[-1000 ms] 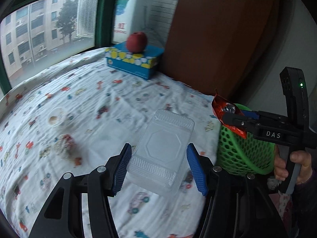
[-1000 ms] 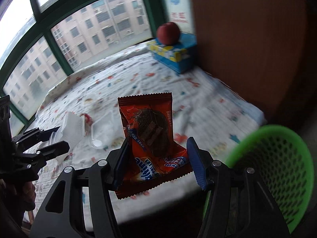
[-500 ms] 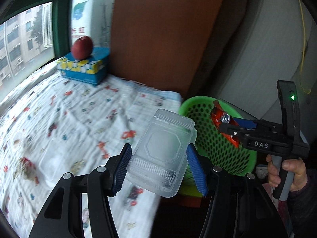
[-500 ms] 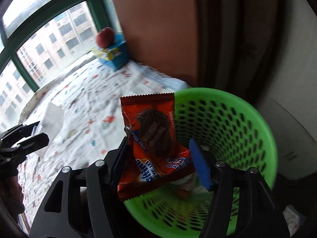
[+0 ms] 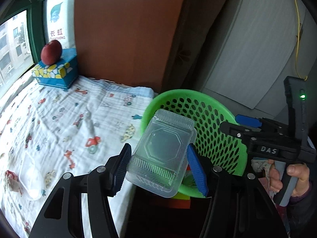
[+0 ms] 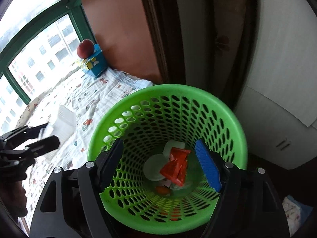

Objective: Collect trash
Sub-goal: 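Lower the clear plastic box into the green basket and open the left tool, then return both tools to the sheet and grasp the crumpled white paper ball with the left tool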

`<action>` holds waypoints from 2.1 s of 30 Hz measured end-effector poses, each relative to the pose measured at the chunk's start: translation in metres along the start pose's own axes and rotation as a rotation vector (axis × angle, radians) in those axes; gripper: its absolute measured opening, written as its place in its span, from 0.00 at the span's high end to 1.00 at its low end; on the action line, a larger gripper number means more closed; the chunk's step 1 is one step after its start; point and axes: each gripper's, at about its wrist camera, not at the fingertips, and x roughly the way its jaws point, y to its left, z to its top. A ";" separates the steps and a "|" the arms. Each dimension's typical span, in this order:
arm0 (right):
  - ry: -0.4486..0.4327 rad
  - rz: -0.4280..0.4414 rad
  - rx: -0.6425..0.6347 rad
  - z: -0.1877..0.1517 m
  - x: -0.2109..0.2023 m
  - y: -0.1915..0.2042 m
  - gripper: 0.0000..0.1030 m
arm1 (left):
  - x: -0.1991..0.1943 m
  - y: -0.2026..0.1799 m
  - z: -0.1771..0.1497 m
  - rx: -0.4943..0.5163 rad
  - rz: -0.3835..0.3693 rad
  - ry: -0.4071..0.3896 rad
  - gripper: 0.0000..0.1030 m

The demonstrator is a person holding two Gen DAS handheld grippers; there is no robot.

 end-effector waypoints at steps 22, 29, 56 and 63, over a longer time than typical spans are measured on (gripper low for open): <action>-0.043 0.007 0.055 -0.015 -0.029 -0.028 0.27 | 0.052 -0.050 0.010 0.021 -0.065 0.057 0.33; -0.048 0.030 0.033 -0.017 -0.030 -0.015 0.28 | 0.032 -0.046 0.007 0.034 0.004 0.010 0.17; -0.007 0.165 -0.195 0.000 0.006 0.122 0.27 | -0.070 0.106 -0.035 -0.206 0.275 -0.101 0.07; 0.018 0.220 -0.261 -0.001 0.021 0.172 0.27 | -0.090 0.148 -0.055 -0.218 0.360 -0.086 0.07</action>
